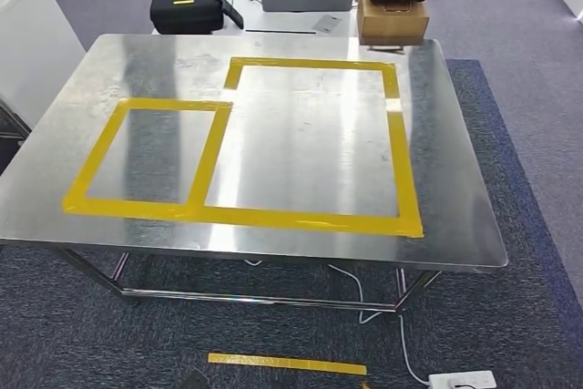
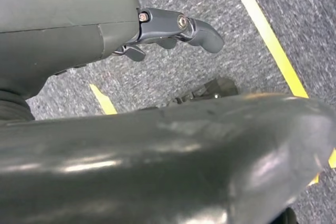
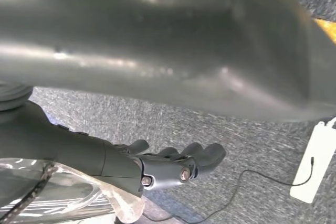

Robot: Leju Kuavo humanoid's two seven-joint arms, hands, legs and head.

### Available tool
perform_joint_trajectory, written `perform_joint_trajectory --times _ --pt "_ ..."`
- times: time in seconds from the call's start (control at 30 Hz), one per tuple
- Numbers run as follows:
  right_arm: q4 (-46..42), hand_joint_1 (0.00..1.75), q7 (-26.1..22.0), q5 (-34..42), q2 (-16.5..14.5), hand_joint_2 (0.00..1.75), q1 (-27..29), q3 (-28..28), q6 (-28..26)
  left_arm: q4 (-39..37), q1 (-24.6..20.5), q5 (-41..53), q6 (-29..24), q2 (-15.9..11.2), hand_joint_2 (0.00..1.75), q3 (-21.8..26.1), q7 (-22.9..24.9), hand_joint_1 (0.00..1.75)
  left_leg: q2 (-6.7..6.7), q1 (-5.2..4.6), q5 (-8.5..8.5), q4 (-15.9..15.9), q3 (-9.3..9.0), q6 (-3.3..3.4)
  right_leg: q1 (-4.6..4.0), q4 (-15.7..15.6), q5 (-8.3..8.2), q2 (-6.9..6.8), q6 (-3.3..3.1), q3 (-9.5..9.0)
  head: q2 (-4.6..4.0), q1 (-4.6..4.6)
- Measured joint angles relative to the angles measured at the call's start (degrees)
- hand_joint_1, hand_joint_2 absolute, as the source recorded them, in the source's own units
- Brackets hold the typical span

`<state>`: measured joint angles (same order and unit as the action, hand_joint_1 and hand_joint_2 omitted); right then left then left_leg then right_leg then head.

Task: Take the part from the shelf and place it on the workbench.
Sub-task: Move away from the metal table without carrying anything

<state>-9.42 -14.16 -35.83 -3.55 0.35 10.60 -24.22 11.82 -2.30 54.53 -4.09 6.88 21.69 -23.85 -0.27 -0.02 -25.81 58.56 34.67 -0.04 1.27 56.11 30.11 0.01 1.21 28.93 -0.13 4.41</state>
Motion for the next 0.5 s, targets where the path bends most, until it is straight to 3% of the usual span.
perform_joint_trajectory --times 0.07,0.13,0.17,0.2,0.23,0.33,0.4,0.5 --pt "0.00 0.00 0.01 -0.10 -0.07 0.00 -0.02 0.01 0.00 0.00 0.02 0.00 0.00 -0.01 0.00 0.04 0.00 0.00 0.06 0.18 -3.85 5.04 1.85 -0.58 0.10 -0.07 -0.55 -0.23 -0.71 0.06 0.00 0.23" --pt "0.00 0.00 0.02 -0.19 -0.06 0.00 0.04 0.02 0.00 0.00 0.03 0.00 -0.01 0.00 0.00 0.05 0.00 0.00 0.08 0.31 -8.05 12.76 4.44 -0.89 -0.04 0.07 -0.81 -0.34 -0.88 0.50 0.00 0.35" --pt "0.00 0.00 0.03 -0.20 -0.06 0.00 0.06 0.02 0.00 0.00 0.06 0.00 -0.01 0.00 0.00 0.05 0.00 0.00 0.08 0.34 -8.93 15.21 5.02 -0.92 -0.11 0.16 -0.88 -0.38 -0.88 0.69 0.00 0.34" --pt "0.00 0.00 0.03 -0.20 -0.07 0.00 0.07 0.02 0.00 0.00 0.09 0.00 -0.01 0.00 0.00 0.05 0.00 0.00 0.08 0.34 -8.64 15.44 4.59 -0.84 -0.18 0.27 -0.91 -0.39 -0.87 0.83 0.00 0.35" --pt "0.00 0.00 0.04 -0.21 -0.07 0.00 0.06 0.02 0.00 0.00 0.10 0.00 -0.02 -0.01 0.00 0.06 0.00 0.00 0.08 0.32 -7.33 13.27 3.07 -0.64 -0.25 0.37 -0.92 -0.38 -0.87 0.89 0.00 0.35" --pt "0.00 0.00 0.04 -0.27 -0.25 0.00 -0.01 0.02 0.00 0.00 -0.06 -0.01 -0.08 -0.13 0.00 0.08 -0.02 0.00 0.08 0.03 -3.09 1.72 -3.28 0.49 -0.49 0.56 -0.98 -0.33 -0.54 0.99 0.00 0.33" --pt "0.00 0.00 0.05 -0.33 -0.39 0.00 -0.07 0.03 0.00 0.00 -0.17 -0.02 -0.12 -0.20 0.00 0.08 -0.05 0.00 0.07 -0.23 -2.83 -1.00 -4.36 0.98 -0.55 0.62 -1.20 -0.33 0.09 1.29 0.00 0.28" --pt "0.00 0.00 0.06 -0.39 -0.38 0.00 -0.08 0.04 0.00 0.00 -0.09 -0.02 -0.13 -0.19 0.00 0.09 -0.07 0.00 0.15 -0.03 -2.08 -1.75 -4.10 1.70 -0.43 1.08 -0.80 -0.26 1.07 1.88 0.00 0.26"
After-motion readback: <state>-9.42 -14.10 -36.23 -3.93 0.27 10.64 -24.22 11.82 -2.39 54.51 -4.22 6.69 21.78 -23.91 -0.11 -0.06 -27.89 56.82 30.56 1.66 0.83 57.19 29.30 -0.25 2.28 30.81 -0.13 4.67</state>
